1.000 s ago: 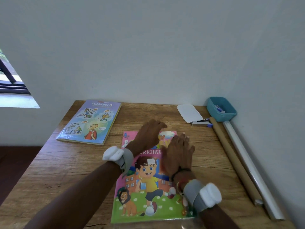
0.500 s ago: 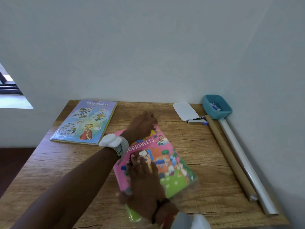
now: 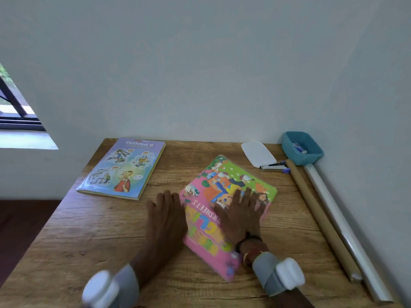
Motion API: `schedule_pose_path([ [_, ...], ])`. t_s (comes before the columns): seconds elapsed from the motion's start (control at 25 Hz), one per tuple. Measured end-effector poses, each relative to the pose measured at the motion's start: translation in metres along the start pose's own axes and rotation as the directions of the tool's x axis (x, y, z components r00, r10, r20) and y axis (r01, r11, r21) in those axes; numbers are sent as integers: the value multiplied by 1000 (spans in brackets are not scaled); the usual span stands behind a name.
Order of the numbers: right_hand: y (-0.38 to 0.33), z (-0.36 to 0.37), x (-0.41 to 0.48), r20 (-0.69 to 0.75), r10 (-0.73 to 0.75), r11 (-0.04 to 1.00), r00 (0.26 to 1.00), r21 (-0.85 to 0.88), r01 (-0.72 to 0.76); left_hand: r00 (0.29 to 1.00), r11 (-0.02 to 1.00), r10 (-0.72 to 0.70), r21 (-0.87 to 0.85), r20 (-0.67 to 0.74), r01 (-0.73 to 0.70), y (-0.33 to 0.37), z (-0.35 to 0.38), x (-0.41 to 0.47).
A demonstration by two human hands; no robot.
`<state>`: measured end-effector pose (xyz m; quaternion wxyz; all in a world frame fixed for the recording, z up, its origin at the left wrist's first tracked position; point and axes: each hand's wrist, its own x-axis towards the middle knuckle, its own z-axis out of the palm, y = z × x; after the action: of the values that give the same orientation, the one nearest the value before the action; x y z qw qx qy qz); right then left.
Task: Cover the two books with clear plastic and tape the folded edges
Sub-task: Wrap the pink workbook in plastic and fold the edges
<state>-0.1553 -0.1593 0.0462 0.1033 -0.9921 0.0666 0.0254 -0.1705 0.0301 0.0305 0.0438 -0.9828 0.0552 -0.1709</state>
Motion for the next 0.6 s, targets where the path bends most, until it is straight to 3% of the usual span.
schedule_pose_path([
  [0.12,3,4,8,11,-288,958,958,17,287,994,989,-78,-129,-71,68,6,-22,-59],
  [0.28,-1,10,9,17,-519,851,854,-78,519,944,959,177,-167,-277,-228,12,7,-46],
  [0.36,-3,17,3,-18,-569,817,822,-121,563,924,915,217,-265,-315,-305,17,25,-17],
  [0.48,0,20,0,-43,-546,835,837,-102,540,906,883,289,-279,-308,-377,13,43,20],
  [0.6,3,20,-2,-42,-538,840,842,-109,532,966,898,196,-366,-167,-245,2,39,47],
])
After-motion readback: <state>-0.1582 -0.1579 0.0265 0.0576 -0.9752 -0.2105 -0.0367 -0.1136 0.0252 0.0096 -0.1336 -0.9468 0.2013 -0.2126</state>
